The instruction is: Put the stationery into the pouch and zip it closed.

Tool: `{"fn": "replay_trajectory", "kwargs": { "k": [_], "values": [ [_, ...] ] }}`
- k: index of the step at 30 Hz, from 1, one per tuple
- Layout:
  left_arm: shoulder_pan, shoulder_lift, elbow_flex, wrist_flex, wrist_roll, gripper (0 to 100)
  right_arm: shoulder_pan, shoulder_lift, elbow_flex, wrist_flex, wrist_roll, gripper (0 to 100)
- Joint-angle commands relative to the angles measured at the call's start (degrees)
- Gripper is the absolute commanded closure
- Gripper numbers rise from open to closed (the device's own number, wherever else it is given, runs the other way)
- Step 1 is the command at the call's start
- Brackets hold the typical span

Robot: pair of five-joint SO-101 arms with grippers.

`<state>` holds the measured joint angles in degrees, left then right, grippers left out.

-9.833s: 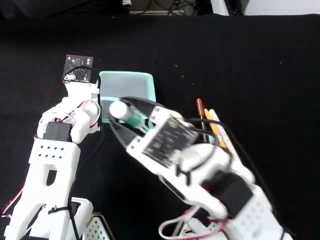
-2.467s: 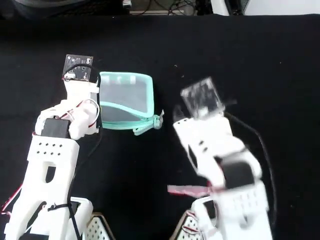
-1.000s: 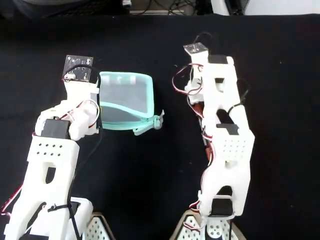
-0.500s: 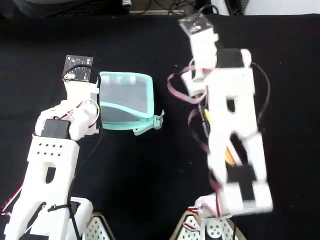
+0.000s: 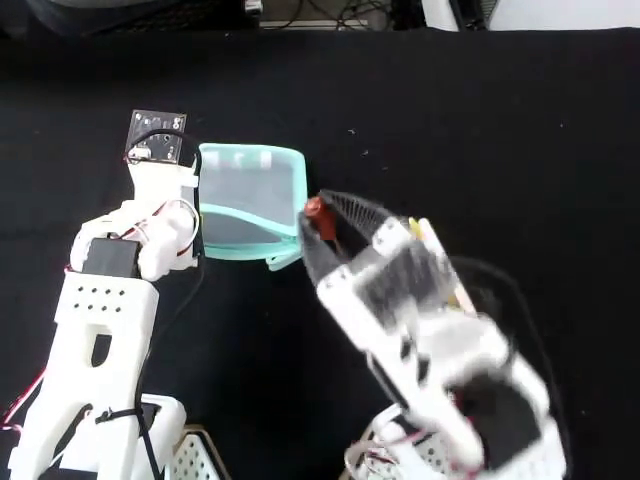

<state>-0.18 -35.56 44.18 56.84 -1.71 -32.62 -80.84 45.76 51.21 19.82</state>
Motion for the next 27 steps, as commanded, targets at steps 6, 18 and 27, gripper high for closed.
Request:
{"fn": "replay_trajectory", "kwargs": {
  "k": [6,18,27],
  "values": [
    [-0.3,0.8,0.5,0.0,0.1,97,-9.3,-16.7,17.8,-24.7,-2.5,98.5],
    [-0.3,0.8,0.5,0.0,0.1,97,-12.8,-16.1,29.7,-38.7,-2.5,98.5],
    [-0.4,0.8,0.5,0.1,0.1,97,-12.6,-3.6,31.2,-50.3,-2.5,98.6]
  ]
}}
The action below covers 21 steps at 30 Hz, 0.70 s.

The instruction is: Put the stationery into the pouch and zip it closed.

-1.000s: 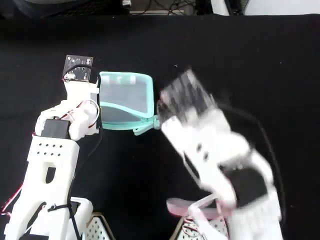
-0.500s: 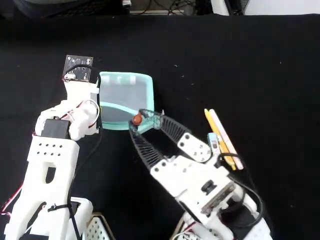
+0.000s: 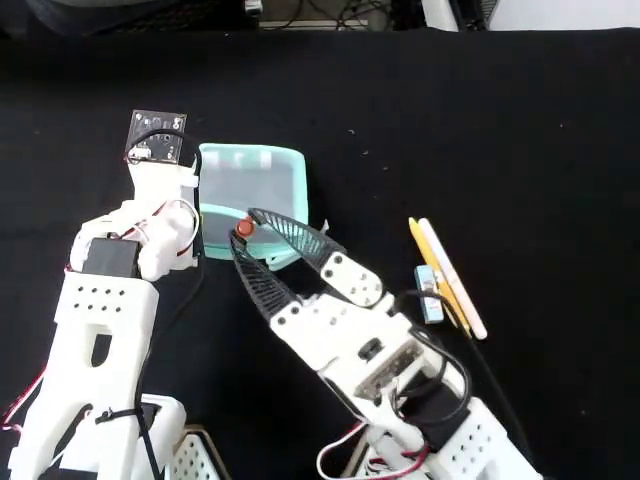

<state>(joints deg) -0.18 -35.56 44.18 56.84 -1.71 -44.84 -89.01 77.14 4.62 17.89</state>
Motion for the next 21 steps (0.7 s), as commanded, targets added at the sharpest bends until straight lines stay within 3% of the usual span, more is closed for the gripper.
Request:
{"fn": "replay_trajectory", "kwargs": {
  "k": [1,6,16,21],
  "values": [
    [-0.5,0.8,0.5,0.1,0.1,97,-0.4,6.6,-0.1,-4.4,-0.5,98.6],
    [-0.6,0.8,0.5,0.2,0.1,97,-0.3,14.9,0.0,-4.5,-0.4,98.6],
    [-0.6,0.8,0.5,0.1,0.1,97,1.5,16.5,9.9,-4.2,11.2,98.6],
    [-0.6,0.8,0.5,0.1,0.1,97,1.5,16.5,6.6,6.2,13.5,98.3]
  ]
}}
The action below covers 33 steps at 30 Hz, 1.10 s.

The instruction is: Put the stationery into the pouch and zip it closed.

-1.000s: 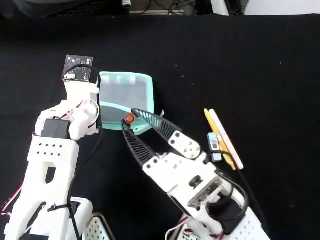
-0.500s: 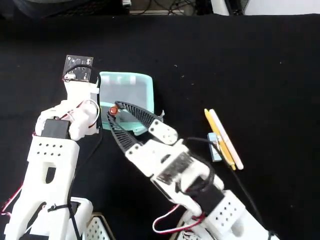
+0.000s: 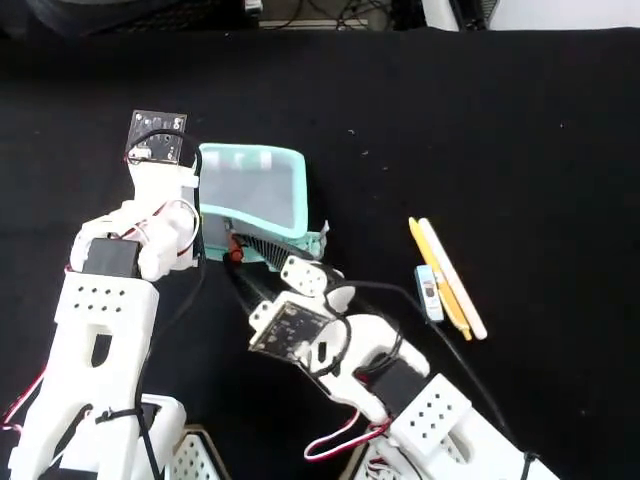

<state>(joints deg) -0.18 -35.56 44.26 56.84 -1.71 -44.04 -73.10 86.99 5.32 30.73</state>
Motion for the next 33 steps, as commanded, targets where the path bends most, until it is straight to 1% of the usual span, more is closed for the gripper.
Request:
{"fn": "replay_trajectory", "kwargs": {
  "k": [1,3,6,8,12,18,20,22,25,26,27,29,30,33],
  "values": [
    [-0.6,0.8,0.4,0.1,0.1,97,0.8,0.6,-5.1,8.4,0.6,98.2],
    [-0.6,0.8,0.4,0.1,0.1,97,0.8,0.6,-9.4,14.4,0.5,94.6],
    [-0.6,0.8,0.4,0.1,0.1,97,0.7,0.6,-16.0,23.4,0.5,82.2],
    [-0.6,0.8,0.4,0.0,0.1,97,0.7,0.6,-20.4,28.6,0.5,77.6],
    [-0.6,0.8,0.4,0.0,0.1,97,0.7,0.5,-27.8,37.5,0.5,78.1],
    [-0.6,0.8,0.6,0.0,0.1,97,1.8,0.5,-37.7,44.0,0.5,78.3],
    [-0.6,0.8,0.7,0.0,0.1,97,5.3,0.5,-39.3,45.0,0.5,78.3],
    [-0.6,0.8,0.7,0.0,0.1,97,11.9,0.7,-40.0,45.5,-2.7,78.6],
    [-0.6,0.8,0.7,0.0,0.1,97,28.2,2.2,-38.1,45.7,-16.8,84.6],
    [-0.6,0.8,0.6,0.0,0.1,97,34.1,3.5,-37.1,46.2,-20.6,87.3],
    [-0.4,0.8,0.6,0.0,0.1,97,39.1,5.5,-36.4,46.7,-22.4,89.4],
    [-0.3,0.8,0.5,0.0,0.1,97,44.7,11.6,-36.0,48.0,-21.1,91.4],
    [-0.3,0.8,0.5,0.0,0.1,97,45.9,15.6,-35.9,48.8,-19.1,91.0],
    [-0.3,0.8,0.6,0.0,0.1,97,46.1,29.9,-37.6,50.5,-13.9,87.4]
  ]
}}
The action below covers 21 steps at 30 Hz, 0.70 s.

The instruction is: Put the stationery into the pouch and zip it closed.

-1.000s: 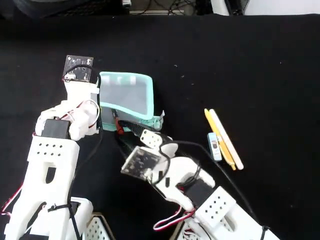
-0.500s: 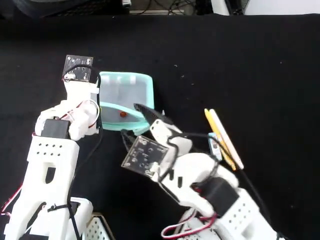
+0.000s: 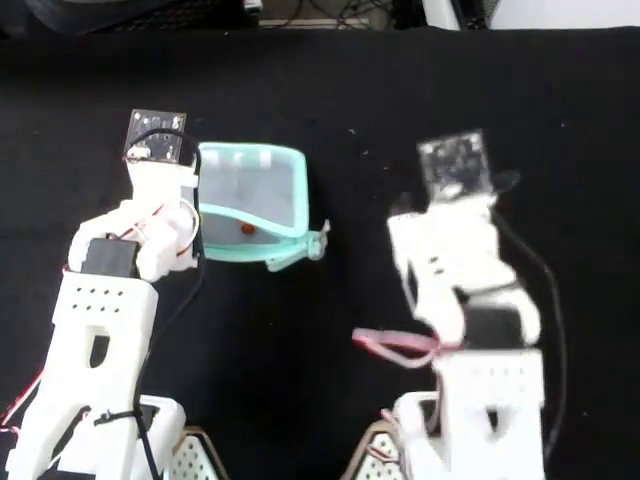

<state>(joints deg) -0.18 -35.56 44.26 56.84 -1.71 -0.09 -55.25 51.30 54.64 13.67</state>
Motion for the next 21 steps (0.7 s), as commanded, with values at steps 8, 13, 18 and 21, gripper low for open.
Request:
{"fn": "replay_trajectory", "kwargs": {
  "k": [8,13,18,21],
  "values": [
    [-0.6,0.8,0.7,0.0,0.0,97,5.6,46.2,-21.1,2.7,13.4,84.8],
    [-0.6,0.8,0.6,0.0,0.0,97,6.1,57.2,-28.0,2.8,19.5,86.4],
    [-0.6,0.8,0.5,0.0,0.0,97,6.2,63.3,-31.8,2.7,24.3,86.4],
    [-0.7,0.8,0.5,0.0,0.0,97,6.2,66.4,-34.0,2.7,25.8,86.4]
  ]
}}
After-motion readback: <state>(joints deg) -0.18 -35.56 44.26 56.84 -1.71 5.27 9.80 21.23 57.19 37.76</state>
